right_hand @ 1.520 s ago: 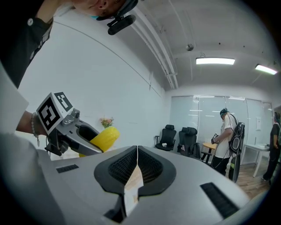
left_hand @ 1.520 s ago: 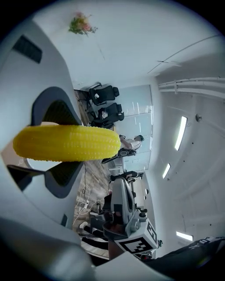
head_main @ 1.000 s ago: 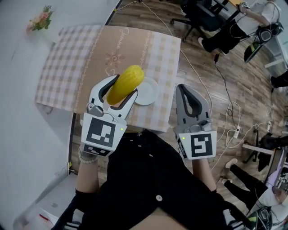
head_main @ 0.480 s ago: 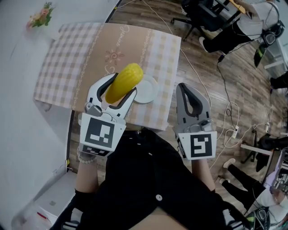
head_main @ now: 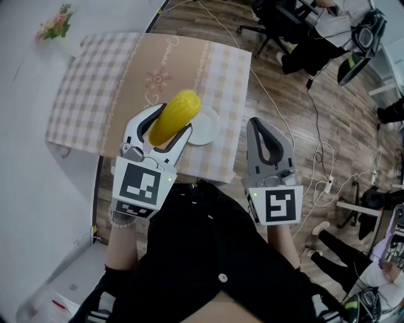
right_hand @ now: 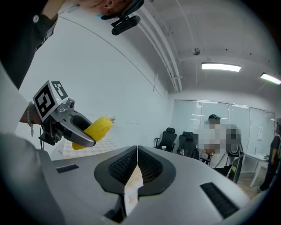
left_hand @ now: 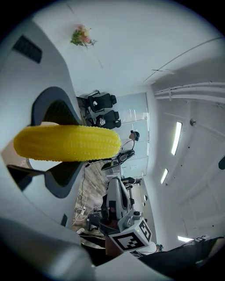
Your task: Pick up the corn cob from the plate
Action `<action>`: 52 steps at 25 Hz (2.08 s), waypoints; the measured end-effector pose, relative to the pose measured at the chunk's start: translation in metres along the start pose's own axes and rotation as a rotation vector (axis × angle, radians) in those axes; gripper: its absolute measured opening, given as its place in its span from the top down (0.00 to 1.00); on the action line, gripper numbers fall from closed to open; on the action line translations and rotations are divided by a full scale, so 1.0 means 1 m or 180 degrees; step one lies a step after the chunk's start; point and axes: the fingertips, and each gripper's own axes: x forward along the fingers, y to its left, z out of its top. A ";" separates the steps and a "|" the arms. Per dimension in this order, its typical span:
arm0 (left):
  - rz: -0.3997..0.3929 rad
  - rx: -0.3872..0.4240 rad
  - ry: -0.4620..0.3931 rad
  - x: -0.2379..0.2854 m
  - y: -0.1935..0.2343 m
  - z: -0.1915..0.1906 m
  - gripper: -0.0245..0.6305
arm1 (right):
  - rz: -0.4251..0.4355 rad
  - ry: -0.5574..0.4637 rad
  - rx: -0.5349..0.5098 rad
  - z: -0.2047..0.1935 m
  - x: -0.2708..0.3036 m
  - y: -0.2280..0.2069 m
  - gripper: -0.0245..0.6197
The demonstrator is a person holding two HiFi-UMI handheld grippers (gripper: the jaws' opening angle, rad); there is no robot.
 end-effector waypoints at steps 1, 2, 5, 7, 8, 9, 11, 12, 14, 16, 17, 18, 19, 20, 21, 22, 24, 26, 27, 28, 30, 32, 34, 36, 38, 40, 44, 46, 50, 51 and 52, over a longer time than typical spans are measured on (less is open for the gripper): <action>-0.0003 -0.0008 0.0001 0.000 0.000 0.000 0.57 | -0.0005 0.0002 0.0000 0.000 0.000 0.000 0.90; -0.0007 -0.0014 0.0000 0.000 0.000 0.000 0.57 | -0.0009 0.0002 0.0001 0.000 0.000 0.000 0.90; -0.0013 -0.0024 0.0002 0.000 0.001 -0.001 0.57 | -0.0011 0.0008 -0.0005 0.001 -0.001 0.001 0.90; -0.0023 -0.0031 0.0009 0.000 0.000 -0.002 0.57 | -0.0010 0.0009 -0.0013 0.001 -0.001 0.001 0.90; -0.0028 -0.0035 0.0011 0.000 0.000 -0.003 0.57 | -0.0011 0.0004 -0.0016 0.001 -0.001 0.002 0.90; -0.0032 -0.0035 0.0014 0.000 -0.001 -0.003 0.57 | -0.0013 0.0002 -0.0017 0.001 -0.001 0.002 0.90; -0.0039 -0.0028 0.0020 -0.001 -0.002 -0.004 0.57 | -0.0020 0.0005 -0.0018 0.001 -0.002 0.002 0.90; -0.0042 -0.0028 0.0021 -0.001 -0.002 -0.004 0.57 | -0.0022 0.0009 -0.0022 0.000 -0.003 0.002 0.90; -0.0048 -0.0034 0.0021 0.000 -0.003 -0.005 0.57 | -0.0021 0.0018 -0.0040 -0.001 -0.003 0.002 0.90; -0.0053 -0.0037 0.0018 0.000 -0.003 -0.005 0.57 | -0.0021 0.0028 -0.0053 -0.002 -0.003 0.003 0.90; -0.0057 -0.0036 0.0016 0.001 -0.004 -0.005 0.57 | -0.0023 0.0028 -0.0052 -0.002 -0.003 0.003 0.90; -0.0063 -0.0034 0.0015 0.001 -0.004 -0.005 0.57 | -0.0025 0.0023 -0.0052 -0.001 -0.003 0.003 0.90; -0.0068 -0.0031 0.0013 0.001 -0.004 -0.005 0.57 | -0.0026 0.0021 -0.0054 -0.001 -0.004 0.003 0.90; -0.0071 -0.0029 0.0012 0.001 -0.004 -0.005 0.57 | -0.0027 0.0023 -0.0059 -0.001 -0.004 0.003 0.90; -0.0072 -0.0028 0.0013 0.001 -0.005 -0.005 0.57 | -0.0025 0.0028 -0.0068 -0.002 -0.004 0.003 0.90; -0.0071 -0.0027 0.0015 0.001 -0.005 -0.006 0.57 | -0.0023 0.0039 -0.0076 -0.002 -0.004 0.003 0.90; -0.0070 -0.0028 0.0022 0.001 -0.005 -0.007 0.57 | -0.0020 0.0058 -0.0079 -0.003 -0.004 0.004 0.90; -0.0071 -0.0024 0.0029 0.001 -0.004 -0.007 0.57 | -0.0021 0.0052 -0.0067 -0.003 -0.004 0.004 0.90; -0.0071 -0.0021 0.0031 0.001 -0.004 -0.007 0.57 | -0.0021 0.0054 -0.0067 -0.003 -0.004 0.004 0.90; -0.0071 -0.0021 0.0033 0.001 -0.003 -0.007 0.57 | -0.0017 0.0064 -0.0076 -0.003 -0.004 0.004 0.90; -0.0067 -0.0029 0.0034 0.001 -0.003 -0.008 0.57 | -0.0004 0.0087 -0.0100 -0.003 -0.004 0.006 0.90; -0.0062 -0.0038 0.0034 0.000 -0.002 -0.008 0.57 | 0.0001 0.0089 -0.0100 -0.003 -0.004 0.006 0.90; -0.0063 -0.0035 0.0037 0.002 -0.002 -0.008 0.57 | -0.0001 0.0073 -0.0094 -0.002 -0.002 0.006 0.90; -0.0069 -0.0031 0.0044 0.002 -0.002 -0.010 0.57 | 0.0005 0.0062 -0.0093 -0.003 -0.002 0.008 0.90; -0.0075 -0.0034 0.0052 0.002 -0.003 -0.011 0.57 | 0.0022 0.0083 -0.0096 -0.005 -0.001 0.010 0.90; -0.0080 -0.0037 0.0058 0.003 -0.003 -0.012 0.57 | 0.0030 0.0085 -0.0103 -0.005 -0.001 0.010 0.90; -0.0107 -0.0031 0.0070 0.005 -0.005 -0.014 0.57 | 0.0018 0.0086 -0.0116 -0.006 -0.001 0.010 0.90; -0.0116 -0.0023 0.0069 0.006 -0.006 -0.015 0.57 | 0.0009 0.0085 -0.0133 -0.007 -0.001 0.011 0.90; -0.0126 -0.0023 0.0072 0.009 -0.007 -0.015 0.57 | 0.0001 0.0087 -0.0137 -0.008 -0.001 0.010 0.90; -0.0126 -0.0026 0.0079 0.010 -0.007 -0.015 0.57 | 0.0006 0.0090 -0.0139 -0.008 -0.001 0.010 0.90; -0.0127 -0.0032 0.0088 0.011 -0.008 -0.015 0.57 | 0.0013 0.0096 -0.0142 -0.008 -0.001 0.009 0.90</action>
